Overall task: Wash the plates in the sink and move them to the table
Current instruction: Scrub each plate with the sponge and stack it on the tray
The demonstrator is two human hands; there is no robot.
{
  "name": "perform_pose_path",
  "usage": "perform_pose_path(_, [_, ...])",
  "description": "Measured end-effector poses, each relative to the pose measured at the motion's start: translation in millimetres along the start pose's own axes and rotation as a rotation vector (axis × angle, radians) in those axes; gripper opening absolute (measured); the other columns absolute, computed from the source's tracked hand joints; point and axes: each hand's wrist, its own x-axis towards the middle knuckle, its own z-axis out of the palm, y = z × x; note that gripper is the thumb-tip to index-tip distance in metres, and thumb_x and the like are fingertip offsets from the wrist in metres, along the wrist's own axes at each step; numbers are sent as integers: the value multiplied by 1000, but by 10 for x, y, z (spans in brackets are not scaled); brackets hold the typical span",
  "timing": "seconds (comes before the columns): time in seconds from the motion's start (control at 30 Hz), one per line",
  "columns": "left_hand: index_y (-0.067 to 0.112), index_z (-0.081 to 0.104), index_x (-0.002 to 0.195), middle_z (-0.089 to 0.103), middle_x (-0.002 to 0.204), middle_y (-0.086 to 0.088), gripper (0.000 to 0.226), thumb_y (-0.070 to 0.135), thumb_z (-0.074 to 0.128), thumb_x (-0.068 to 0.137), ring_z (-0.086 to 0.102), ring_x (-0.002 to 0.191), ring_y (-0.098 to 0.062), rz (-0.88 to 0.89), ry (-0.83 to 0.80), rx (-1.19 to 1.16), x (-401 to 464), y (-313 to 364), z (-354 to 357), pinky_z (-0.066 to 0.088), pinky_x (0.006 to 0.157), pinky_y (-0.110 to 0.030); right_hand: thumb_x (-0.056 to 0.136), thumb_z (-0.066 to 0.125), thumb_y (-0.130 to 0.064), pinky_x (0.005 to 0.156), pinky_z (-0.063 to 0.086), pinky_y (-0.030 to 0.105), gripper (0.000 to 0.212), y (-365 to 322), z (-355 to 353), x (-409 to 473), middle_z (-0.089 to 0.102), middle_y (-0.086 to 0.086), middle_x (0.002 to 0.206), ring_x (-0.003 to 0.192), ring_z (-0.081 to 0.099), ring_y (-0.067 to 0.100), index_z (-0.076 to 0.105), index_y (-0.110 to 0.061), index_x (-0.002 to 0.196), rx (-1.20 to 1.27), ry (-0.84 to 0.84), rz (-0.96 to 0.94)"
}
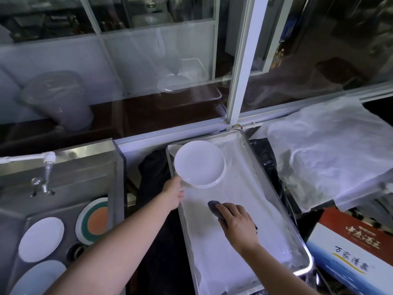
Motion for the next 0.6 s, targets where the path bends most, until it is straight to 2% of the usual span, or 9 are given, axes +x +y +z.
perform_pose_path(0.1, [12, 59, 120, 64, 118, -7, 25, 26, 50, 101, 60, 113, -28, -4, -53, 31, -144, -98, -247, 46, 100, -40, 83, 79, -22, 73, 56, 37, 51, -197, -18, 22, 64, -12, 113, 96, 63, 24, 57, -31, 129, 7, -35, 11])
perform_pose_path(0.13, [13, 58, 120, 66, 118, -8, 24, 26, 47, 102, 60, 114, -29, -6, -77, 36, -206, -128, -350, 45, 104, -42, 84, 78, -22, 74, 56, 37, 51, -278, -20, 23, 64, -13, 114, 97, 62, 23, 57, -31, 130, 2, -47, 9])
perform_pose_path(0.3, [12, 62, 121, 73, 115, -8, 25, 25, 50, 103, 68, 109, -29, -18, -131, 34, -429, -307, -1043, 50, 101, -43, 87, 75, -24, 74, 57, 38, 49, -928, 12, -8, 65, -12, 113, 97, 63, 24, 57, -31, 132, -9, -88, 0])
perform_pose_path(0.4, [13, 66, 117, 75, 111, -5, 24, 25, 54, 99, 69, 105, -26, -16, -162, 64, -567, -463, -1615, 47, 106, -43, 91, 71, -29, 74, 56, 36, 47, -1501, 98, -67, 65, -13, 114, 97, 63, 23, 55, -34, 135, 3, -123, -25])
perform_pose_path(0.47, [12, 68, 113, 76, 105, -3, 24, 25, 54, 98, 70, 99, -23, -4, -161, 104, -666, -590, -2062, 49, 99, -40, 90, 71, -30, 77, 57, 36, 54, -1928, 201, -144, 63, -12, 117, 98, 62, 22, 50, -38, 139, 8, -149, -41])
perform_pose_path(0.53, [13, 67, 101, 76, 92, -1, 18, 24, 54, 97, 70, 84, -20, 13, -137, 140, -783, -721, -2563, 49, 82, -33, 87, 72, -29, 75, 57, 36, 59, -2356, 344, -229, 64, -11, 118, 97, 63, 23, 48, -39, 140, -4, -180, -69])
perform_pose_path(0.6, [14, 63, 89, 70, 78, -1, 17, 22, 51, 97, 64, 72, -18, 26, -83, 125, -903, -859, -3077, 46, 72, -30, 89, 69, -31, 78, 57, 37, 57, -2765, 512, -287, 63, -8, 124, 100, 62, 25, 48, -37, 141, -43, -224, -102])
